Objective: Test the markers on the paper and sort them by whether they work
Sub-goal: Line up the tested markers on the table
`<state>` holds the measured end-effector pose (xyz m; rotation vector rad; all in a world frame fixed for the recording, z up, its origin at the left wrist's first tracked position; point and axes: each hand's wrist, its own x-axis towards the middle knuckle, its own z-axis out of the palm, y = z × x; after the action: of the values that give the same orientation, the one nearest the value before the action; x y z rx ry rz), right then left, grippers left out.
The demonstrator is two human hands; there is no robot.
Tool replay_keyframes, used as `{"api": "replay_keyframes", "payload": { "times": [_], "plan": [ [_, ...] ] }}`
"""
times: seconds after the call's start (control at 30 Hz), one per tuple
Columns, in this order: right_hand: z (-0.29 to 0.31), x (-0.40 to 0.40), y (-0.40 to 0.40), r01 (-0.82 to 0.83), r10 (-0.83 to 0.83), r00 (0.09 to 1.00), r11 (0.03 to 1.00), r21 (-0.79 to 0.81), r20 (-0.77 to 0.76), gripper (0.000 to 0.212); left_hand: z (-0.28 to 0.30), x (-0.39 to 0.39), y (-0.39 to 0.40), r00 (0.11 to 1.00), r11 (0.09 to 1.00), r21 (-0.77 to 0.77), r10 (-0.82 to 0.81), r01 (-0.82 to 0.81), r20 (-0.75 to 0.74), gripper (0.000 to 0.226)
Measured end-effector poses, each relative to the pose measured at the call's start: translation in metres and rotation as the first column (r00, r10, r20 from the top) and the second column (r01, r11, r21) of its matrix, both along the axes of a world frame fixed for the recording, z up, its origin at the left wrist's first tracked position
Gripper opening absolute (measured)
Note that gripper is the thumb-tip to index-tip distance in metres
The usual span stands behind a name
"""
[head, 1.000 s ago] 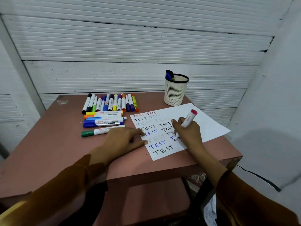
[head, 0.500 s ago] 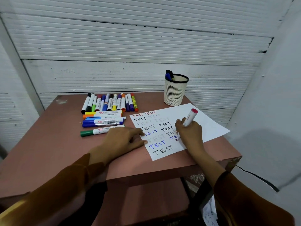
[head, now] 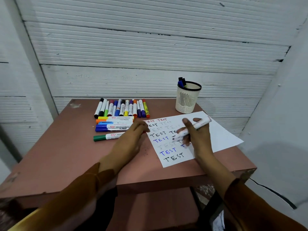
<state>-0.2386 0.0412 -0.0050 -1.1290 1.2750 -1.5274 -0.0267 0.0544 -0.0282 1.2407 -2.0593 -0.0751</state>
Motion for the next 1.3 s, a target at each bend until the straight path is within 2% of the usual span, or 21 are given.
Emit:
{"api": "replay_keyframes", "payload": {
  "times": [0.1, 0.17, 0.27, 0.33, 0.5, 0.6, 0.67, 0.73, 0.83, 0.9, 0.97, 1.07, 1.17, 1.3],
  "plan": [
    [0.001, 0.017, 0.002, -0.197, 0.187, 0.962, 0.98, 0.029, 0.197, 0.038, 0.004, 0.001, 0.007, 1.0, 0.998, -0.066, 0.004, -0.003, 0.013, 0.032],
    [0.003, 0.025, 0.004, -0.28, 0.261, 0.93, 0.959, 0.038, 0.259, 0.037, 0.005, 0.0, 0.009, 0.999, 0.999, -0.012, 0.04, -0.04, -0.025, 0.038],
    [0.006, 0.033, 0.005, -0.277, 0.261, 0.922, 0.961, 0.016, 0.286, 0.021, 0.005, -0.002, 0.007, 0.994, 0.991, 0.101, 0.095, -0.09, -0.05, 0.039],
    [0.006, 0.034, 0.005, -0.271, 0.262, 0.917, 0.963, -0.013, 0.3, 0.019, 0.004, -0.003, 0.006, 0.993, 0.986, 0.133, 0.11, -0.103, -0.043, 0.038],
    [0.003, 0.036, 0.006, -0.301, 0.297, 0.911, 0.953, -0.032, 0.286, 0.02, 0.001, -0.003, 0.004, 0.993, 0.988, 0.107, 0.112, -0.109, -0.021, 0.031],
    [0.0, 0.038, 0.006, -0.315, 0.319, 0.914, 0.947, -0.058, 0.252, 0.001, 0.0, -0.002, 0.003, 0.995, 0.99, 0.095, 0.101, -0.099, -0.016, 0.029],
    [-0.003, 0.037, 0.007, -0.299, 0.309, 0.925, 0.951, -0.079, 0.222, 0.024, 0.0, -0.002, 0.003, 0.996, 0.992, 0.086, 0.089, -0.088, -0.007, 0.029],
    [-0.003, 0.034, 0.006, -0.297, 0.306, 0.946, 0.95, -0.093, 0.104, 0.029, 0.0, -0.002, 0.004, 0.996, 0.993, 0.088, 0.085, -0.084, -0.01, 0.028],
    [-0.004, 0.024, 0.002, -0.289, 0.252, 0.921, 0.953, -0.089, -0.296, 0.019, 0.002, 0.0, 0.003, 0.993, 0.99, 0.095, 0.107, -0.103, -0.044, 0.026],
    [-0.002, 0.017, 0.0, -0.3, 0.194, 0.811, 0.948, -0.108, -0.552, 0.027, 0.002, 0.001, 0.003, 0.993, 0.99, 0.103, 0.105, -0.098, -0.062, 0.023],
    [-0.001, 0.014, 0.0, -0.394, 0.202, 0.686, 0.911, -0.123, -0.699, 0.03, 0.002, 0.001, 0.003, 0.993, 0.991, 0.107, 0.092, -0.084, -0.071, 0.021],
    [-0.001, 0.016, -0.001, -0.458, 0.157, 0.575, 0.875, -0.157, -0.803, 0.027, 0.0, 0.002, 0.002, 0.992, 0.99, 0.114, 0.093, -0.083, -0.087, 0.019],
    [0.002, 0.02, -0.004, -0.432, 0.083, 0.565, 0.877, -0.209, -0.821, 0.02, 0.0, 0.003, 0.002, 0.992, 0.992, 0.094, 0.094, -0.086, -0.084, 0.017],
    [0.01, 0.022, -0.006, -0.427, 0.079, 0.524, 0.886, -0.182, -0.848, 0.015, 0.001, 0.004, 0.003, 0.985, 0.993, 0.045, 0.118, -0.113, -0.124, 0.015]
  ]
}}
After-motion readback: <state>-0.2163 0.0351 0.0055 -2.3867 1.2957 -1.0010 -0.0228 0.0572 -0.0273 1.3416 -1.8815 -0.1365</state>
